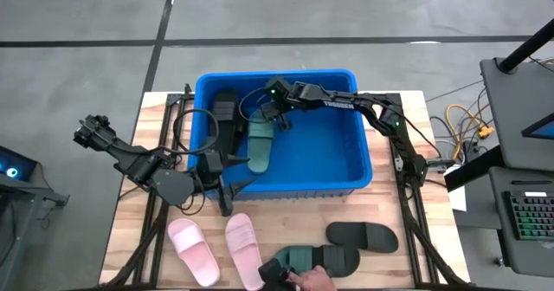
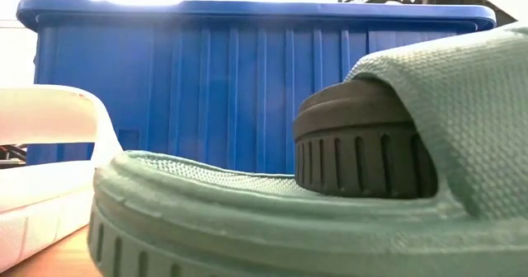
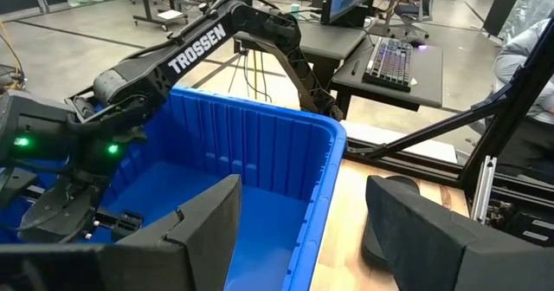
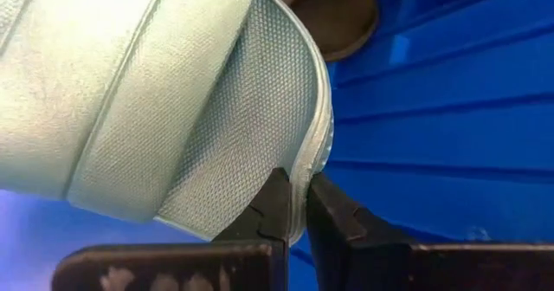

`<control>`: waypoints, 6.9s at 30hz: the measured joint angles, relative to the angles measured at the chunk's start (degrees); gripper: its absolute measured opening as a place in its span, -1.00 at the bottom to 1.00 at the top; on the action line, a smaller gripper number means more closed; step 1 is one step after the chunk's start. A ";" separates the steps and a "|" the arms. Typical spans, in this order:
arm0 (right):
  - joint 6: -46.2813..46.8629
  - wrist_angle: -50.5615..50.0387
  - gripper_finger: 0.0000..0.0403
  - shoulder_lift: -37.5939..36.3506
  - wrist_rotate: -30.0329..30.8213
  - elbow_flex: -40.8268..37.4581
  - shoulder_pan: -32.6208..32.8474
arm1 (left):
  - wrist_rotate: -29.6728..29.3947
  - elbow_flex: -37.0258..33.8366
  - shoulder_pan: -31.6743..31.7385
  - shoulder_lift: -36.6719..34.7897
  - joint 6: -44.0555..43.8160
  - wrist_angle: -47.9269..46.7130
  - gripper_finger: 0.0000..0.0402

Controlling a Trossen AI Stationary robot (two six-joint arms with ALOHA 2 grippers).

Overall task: Pick and place slides into bin
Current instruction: Put the green slipper into the blue bin, then put the green slipper on the green slipper

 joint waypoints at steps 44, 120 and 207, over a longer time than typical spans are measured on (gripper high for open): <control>3.13 2.01 -0.35 -1.18 7.56 0.09 0.76 | 0.01 -0.28 0.00 0.00 -0.09 0.07 0.16; 103.93 -51.45 -0.55 -28.04 32.02 -0.15 80.83 | 47.97 -2.25 0.72 31.80 -41.94 7.98 0.16; 107.96 -43.99 -0.54 -27.96 26.78 -8.57 85.95 | 48.19 3.84 0.24 46.31 -49.53 7.08 0.16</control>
